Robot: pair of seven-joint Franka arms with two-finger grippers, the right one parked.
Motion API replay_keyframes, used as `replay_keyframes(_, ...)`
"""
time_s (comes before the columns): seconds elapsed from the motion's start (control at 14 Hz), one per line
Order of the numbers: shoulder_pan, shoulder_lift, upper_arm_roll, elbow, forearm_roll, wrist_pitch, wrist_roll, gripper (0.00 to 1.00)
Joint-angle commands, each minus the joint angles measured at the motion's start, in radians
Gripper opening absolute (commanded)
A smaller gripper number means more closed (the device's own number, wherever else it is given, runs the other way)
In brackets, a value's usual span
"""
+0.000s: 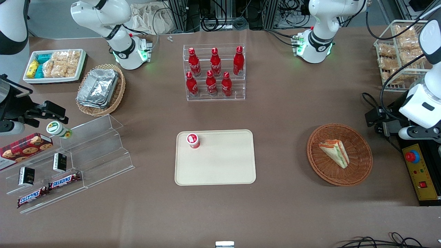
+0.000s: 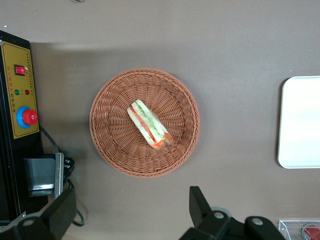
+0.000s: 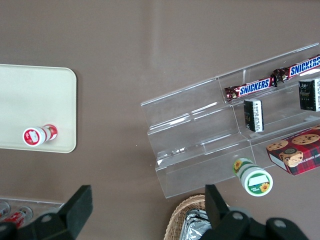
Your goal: Place sandwich from basket to tray
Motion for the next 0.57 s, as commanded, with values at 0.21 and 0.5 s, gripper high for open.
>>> replay_keyframes(0.21,-0.001,0.006,0.006,0.015,-0.007,-0.012,0.017,1.00)
replay_keyframes(0.5,-0.001,0.003,0.007,-0.040,-0.004,-0.015,0.017,1.00)
